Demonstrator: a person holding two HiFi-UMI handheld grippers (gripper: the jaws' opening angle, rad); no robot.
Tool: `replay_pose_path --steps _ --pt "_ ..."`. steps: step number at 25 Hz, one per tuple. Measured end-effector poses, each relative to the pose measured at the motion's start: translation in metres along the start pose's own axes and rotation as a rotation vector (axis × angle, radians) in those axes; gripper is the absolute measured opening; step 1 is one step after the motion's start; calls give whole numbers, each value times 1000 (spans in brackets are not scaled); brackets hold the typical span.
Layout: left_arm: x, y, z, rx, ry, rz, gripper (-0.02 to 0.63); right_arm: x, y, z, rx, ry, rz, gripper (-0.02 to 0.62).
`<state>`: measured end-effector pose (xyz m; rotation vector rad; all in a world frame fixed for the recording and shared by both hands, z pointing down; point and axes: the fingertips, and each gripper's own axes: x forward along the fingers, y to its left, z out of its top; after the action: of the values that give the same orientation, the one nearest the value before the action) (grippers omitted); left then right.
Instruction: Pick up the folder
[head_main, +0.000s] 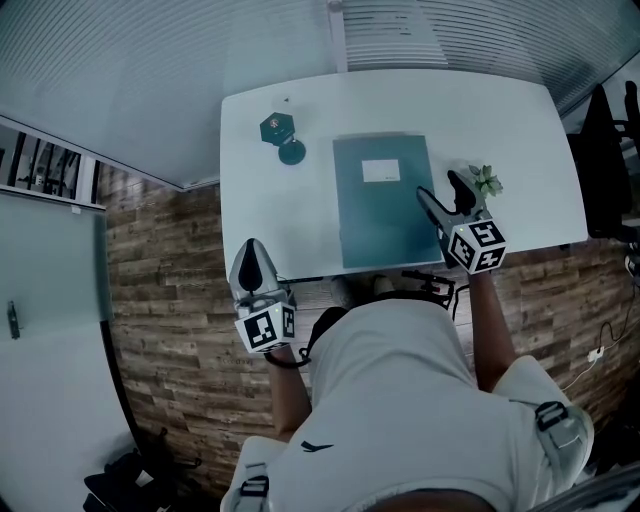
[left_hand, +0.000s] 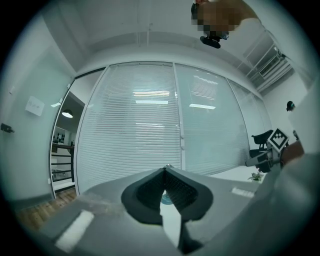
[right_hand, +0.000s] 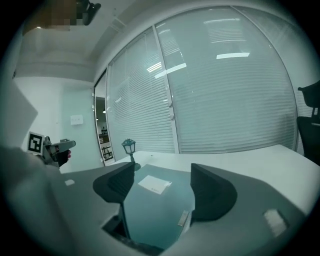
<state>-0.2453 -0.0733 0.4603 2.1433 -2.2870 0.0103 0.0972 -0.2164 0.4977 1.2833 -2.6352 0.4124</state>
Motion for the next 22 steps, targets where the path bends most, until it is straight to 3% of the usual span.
replay_pose_path --steps 4,8,10,12,22 --pt "-3 -2 -3 3 10 -6 6 3 -3 -16 56 99 9 479" --pt "-6 -3 -5 4 19 -6 6 12 -9 -37 231 201 41 536" --pt "-6 -5 -4 8 18 -13 6 20 -17 -46 357 249 56 546" --pt "-6 -6 -4 12 15 -16 6 28 -25 -60 418 328 52 546" --pt "-12 -7 -4 27 22 -8 6 58 -23 -140 543 719 95 530"
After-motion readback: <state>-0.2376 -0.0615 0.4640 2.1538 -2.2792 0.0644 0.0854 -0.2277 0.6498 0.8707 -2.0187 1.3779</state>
